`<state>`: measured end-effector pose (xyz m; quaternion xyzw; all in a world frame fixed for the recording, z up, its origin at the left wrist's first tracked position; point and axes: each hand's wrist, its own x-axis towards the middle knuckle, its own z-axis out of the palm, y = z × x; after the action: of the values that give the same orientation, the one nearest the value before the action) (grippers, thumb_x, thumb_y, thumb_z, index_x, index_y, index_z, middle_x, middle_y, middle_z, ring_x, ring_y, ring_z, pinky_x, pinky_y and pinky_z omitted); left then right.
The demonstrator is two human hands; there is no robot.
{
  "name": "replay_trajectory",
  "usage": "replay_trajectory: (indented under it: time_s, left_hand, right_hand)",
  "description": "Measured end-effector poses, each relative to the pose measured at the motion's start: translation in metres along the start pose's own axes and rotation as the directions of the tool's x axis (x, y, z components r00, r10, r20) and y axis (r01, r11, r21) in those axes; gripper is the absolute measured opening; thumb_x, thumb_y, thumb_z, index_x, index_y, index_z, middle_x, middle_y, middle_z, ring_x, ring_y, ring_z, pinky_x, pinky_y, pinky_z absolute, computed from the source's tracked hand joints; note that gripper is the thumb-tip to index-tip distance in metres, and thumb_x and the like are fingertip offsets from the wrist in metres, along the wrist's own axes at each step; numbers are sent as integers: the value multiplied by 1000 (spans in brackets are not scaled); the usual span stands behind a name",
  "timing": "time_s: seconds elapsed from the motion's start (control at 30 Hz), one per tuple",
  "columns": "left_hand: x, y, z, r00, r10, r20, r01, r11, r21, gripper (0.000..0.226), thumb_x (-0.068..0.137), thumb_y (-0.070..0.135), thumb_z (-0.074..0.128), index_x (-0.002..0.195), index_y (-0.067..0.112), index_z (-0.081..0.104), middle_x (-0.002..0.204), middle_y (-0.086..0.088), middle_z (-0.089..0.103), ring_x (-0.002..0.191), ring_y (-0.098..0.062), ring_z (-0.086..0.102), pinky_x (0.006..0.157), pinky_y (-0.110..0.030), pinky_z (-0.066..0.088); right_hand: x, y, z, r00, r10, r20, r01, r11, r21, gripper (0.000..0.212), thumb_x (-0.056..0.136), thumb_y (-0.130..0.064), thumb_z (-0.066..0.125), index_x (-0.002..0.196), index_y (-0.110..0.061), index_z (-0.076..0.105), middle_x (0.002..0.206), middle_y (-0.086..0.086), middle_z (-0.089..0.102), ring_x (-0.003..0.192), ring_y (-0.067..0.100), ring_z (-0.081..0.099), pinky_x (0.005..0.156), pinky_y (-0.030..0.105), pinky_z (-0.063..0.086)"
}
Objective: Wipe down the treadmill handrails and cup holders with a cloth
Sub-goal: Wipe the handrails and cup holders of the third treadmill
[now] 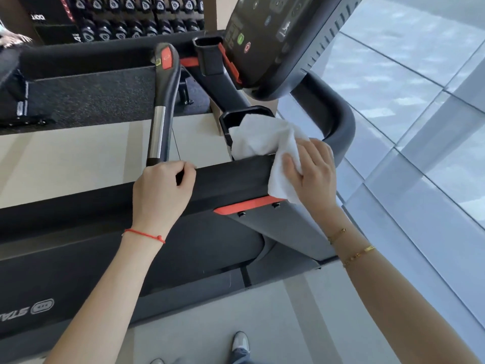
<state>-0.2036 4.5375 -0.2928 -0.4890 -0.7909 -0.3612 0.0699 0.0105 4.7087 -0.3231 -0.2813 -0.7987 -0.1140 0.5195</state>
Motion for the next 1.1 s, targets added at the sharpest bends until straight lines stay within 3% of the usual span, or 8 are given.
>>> replay_trajectory:
  time_s: [0.17,0.33,0.53,0.63,0.73,0.9,1.0,1.1]
  left_hand:
    - [3,3,1,1000,-1,12,1,1000,-10,38,97,31,44,81,13,74,60,-6,63,51,-21,52,52,-38,50]
    - [12,17,8,999,14,37,-12,998,-67,29,97,30,49,93,20,76,86,4,75,73,-16,67,62,-29,54]
    - [43,22,16,995,70,75,-62,993,-100,23,98,28,51,98,23,74,91,9,72,82,-10,63,72,-36,57]
    - [64,21,21,993,88,79,-78,990,-120,24,99,28,50,105,22,72,94,7,71,86,-12,64,75,-38,57]
    - [86,20,30,983,95,157,-83,993,-81,33,100,34,44,123,22,65,112,5,69,97,-15,63,82,-34,54]
    - [101,16,47,943,83,322,-62,995,-75,49,101,43,36,144,21,45,136,4,56,114,-18,59,94,-38,50]
    - [101,13,53,916,81,393,-47,994,-95,53,101,46,34,149,24,35,141,5,51,121,-16,56,98,-35,48]
    - [100,11,53,914,83,398,-39,993,-116,53,101,47,32,150,26,33,140,8,50,118,-12,56,93,-26,44]
  right_hand:
    - [11,-15,-2,968,242,69,-248,965,88,38,99,-22,46,66,-4,47,66,4,50,76,26,48,75,43,44]
    - [39,-25,-5,923,355,151,-381,899,214,35,96,-24,42,67,-21,23,62,-14,28,71,17,35,65,37,37]
    - [93,-5,-8,819,574,7,-541,768,343,41,99,-34,38,63,-29,19,55,-12,28,61,8,30,60,22,26]
    - [115,3,-6,856,516,1,-501,830,246,40,100,-35,37,64,-33,21,59,-13,32,67,12,34,60,19,25]
    - [116,10,8,896,374,241,-395,918,43,32,100,-29,37,70,-19,41,74,-6,47,79,21,43,68,31,29]
    - [109,18,41,595,357,720,-510,860,-5,38,102,-42,36,107,-13,60,92,-3,56,88,21,54,65,29,35]
    - [112,29,57,351,342,872,-536,837,-113,51,98,-50,41,134,-13,42,103,2,54,95,24,50,77,31,30]
    - [127,37,72,281,270,921,-429,894,-131,53,97,-49,48,131,-10,37,92,-2,52,90,23,49,68,31,31]
